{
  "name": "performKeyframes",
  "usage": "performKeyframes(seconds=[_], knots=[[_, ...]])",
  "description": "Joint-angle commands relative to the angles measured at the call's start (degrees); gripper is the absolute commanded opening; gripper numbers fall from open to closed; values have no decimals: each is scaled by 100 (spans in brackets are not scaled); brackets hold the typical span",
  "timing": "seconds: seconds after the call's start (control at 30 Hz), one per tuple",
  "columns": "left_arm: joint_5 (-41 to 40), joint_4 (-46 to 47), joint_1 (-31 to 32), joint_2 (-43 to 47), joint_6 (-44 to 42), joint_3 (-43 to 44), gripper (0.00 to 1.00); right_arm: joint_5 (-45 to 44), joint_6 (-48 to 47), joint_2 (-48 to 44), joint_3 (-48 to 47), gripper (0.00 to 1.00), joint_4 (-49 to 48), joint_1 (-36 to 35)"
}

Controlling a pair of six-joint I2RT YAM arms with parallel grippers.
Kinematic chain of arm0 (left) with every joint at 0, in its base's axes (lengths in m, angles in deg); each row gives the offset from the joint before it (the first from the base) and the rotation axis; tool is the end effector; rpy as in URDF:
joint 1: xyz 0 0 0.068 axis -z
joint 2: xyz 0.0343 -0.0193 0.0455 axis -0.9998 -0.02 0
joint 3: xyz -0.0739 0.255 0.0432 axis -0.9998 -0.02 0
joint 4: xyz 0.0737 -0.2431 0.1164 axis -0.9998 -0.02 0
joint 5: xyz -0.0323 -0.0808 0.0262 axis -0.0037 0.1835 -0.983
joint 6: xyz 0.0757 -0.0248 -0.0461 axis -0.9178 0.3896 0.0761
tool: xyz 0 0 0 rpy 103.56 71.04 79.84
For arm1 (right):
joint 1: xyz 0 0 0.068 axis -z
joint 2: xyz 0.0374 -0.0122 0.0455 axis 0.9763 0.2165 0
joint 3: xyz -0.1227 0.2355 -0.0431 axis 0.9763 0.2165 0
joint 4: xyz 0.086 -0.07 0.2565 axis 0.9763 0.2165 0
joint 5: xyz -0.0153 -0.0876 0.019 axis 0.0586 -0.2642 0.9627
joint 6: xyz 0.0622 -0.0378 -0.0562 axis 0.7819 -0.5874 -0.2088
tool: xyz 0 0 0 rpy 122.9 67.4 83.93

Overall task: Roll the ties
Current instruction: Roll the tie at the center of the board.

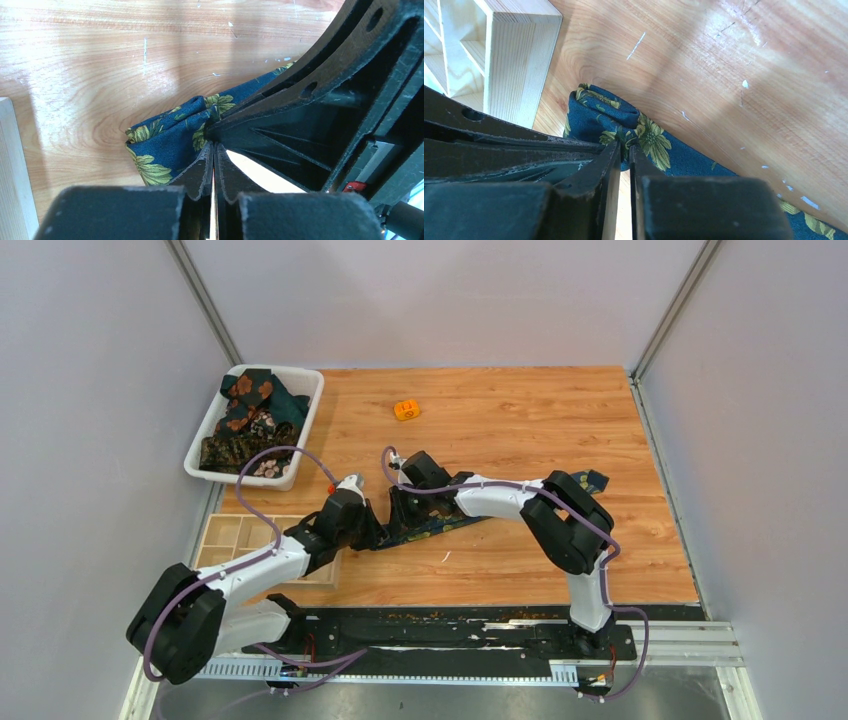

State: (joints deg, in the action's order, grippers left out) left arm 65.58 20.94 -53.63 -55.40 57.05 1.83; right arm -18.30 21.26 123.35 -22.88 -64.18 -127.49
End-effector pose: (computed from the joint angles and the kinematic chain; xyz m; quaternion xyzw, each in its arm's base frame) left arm 0.2147 -0.1518 0.1142 -0.1035 0.9119 -0.2650 0.2959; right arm 0.2693 0.3673 0.1004 -0.2173 0.9056 0.3395 0.1323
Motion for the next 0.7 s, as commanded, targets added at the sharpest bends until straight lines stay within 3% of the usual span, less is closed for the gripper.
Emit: performKeyframes(seconds=[0.0, 0.27, 0.47, 0.67], knots=[[18, 81, 20, 235, -114, 130, 11, 47, 25, 106, -170, 8, -190, -32], [-648, -982, 23, 858, -239, 400, 43, -52, 44, 14, 18, 1, -241, -27], [-1186, -1738, 13, 1171, -164, 485, 44, -143, 53, -113, 40, 0, -153, -23], [-1249, -1618, 9, 1121, -4, 267, 43, -331, 79, -183, 152, 0, -87, -36]])
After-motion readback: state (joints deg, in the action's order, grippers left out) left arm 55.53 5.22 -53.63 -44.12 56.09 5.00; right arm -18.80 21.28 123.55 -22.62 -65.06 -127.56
